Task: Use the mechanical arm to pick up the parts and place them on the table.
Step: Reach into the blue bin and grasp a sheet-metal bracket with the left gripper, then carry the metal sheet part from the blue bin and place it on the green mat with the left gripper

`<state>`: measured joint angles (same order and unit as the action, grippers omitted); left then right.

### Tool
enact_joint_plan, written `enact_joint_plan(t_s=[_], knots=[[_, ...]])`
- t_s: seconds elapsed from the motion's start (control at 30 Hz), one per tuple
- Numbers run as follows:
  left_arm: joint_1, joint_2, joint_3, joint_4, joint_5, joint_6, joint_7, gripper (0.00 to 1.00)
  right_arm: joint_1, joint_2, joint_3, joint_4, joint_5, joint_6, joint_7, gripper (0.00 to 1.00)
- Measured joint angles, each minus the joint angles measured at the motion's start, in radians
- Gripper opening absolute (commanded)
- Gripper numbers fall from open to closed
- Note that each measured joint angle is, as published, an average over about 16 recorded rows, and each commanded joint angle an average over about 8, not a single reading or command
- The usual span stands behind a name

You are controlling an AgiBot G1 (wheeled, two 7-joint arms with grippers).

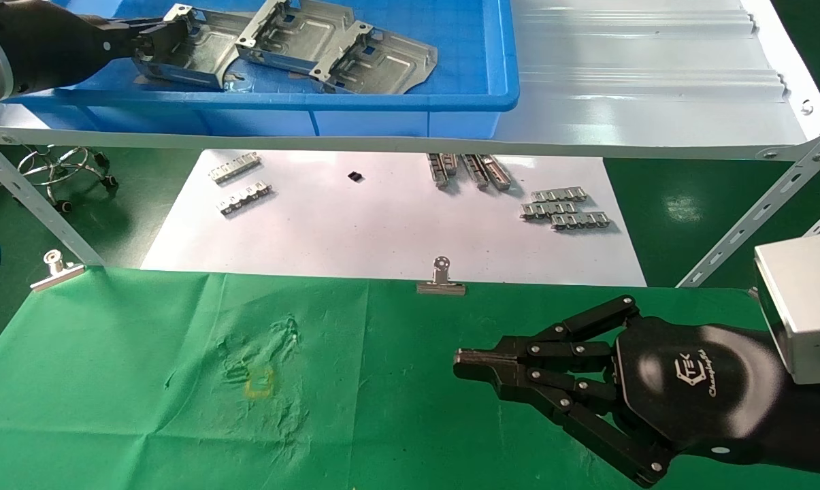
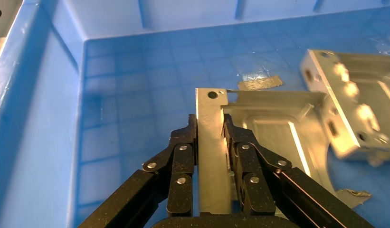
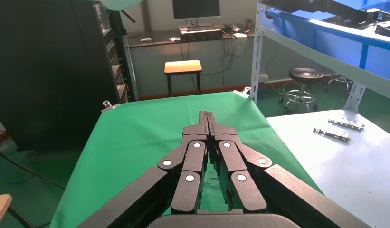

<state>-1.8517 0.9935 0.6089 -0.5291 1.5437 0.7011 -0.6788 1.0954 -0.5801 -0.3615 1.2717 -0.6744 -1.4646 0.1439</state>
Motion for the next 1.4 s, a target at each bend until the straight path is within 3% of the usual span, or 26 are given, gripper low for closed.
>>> enact_joint_plan(t_s=[0.27,0.5,0.7,1.0,1.2,1.4], knots=[[0.028,-0.019,-0.035,-0.063,-0.044,-0.027,0.057,0.00,0.000,0.000,0.000,0.000,0.000,0.000,0.000,0.00],[0.084,-0.069,-0.106,-0.170,-0.170,0.047,0.182,0.00,0.000,0.000,0.000,0.000,0.000,0.000,0.000,0.00],[0.138,-0.125,-0.178,-0.242,-0.321,0.227,0.349,0.00,0.000,0.000,0.000,0.000,0.000,0.000,0.000,0.00],[0.188,-0.189,-0.244,-0.216,-0.519,0.619,0.608,0.00,0.000,0.000,0.000,0.000,0.000,0.000,0.000,0.00],[0.216,-0.230,-0.221,-0.190,-0.587,0.813,0.739,0.00,0.000,0.000,0.000,0.000,0.000,0.000,0.000,0.00],[0.257,-0.274,-0.144,-0.207,-0.599,0.891,0.858,0.00,0.000,0.000,-0.001,0.000,0.000,0.000,0.000,0.00]])
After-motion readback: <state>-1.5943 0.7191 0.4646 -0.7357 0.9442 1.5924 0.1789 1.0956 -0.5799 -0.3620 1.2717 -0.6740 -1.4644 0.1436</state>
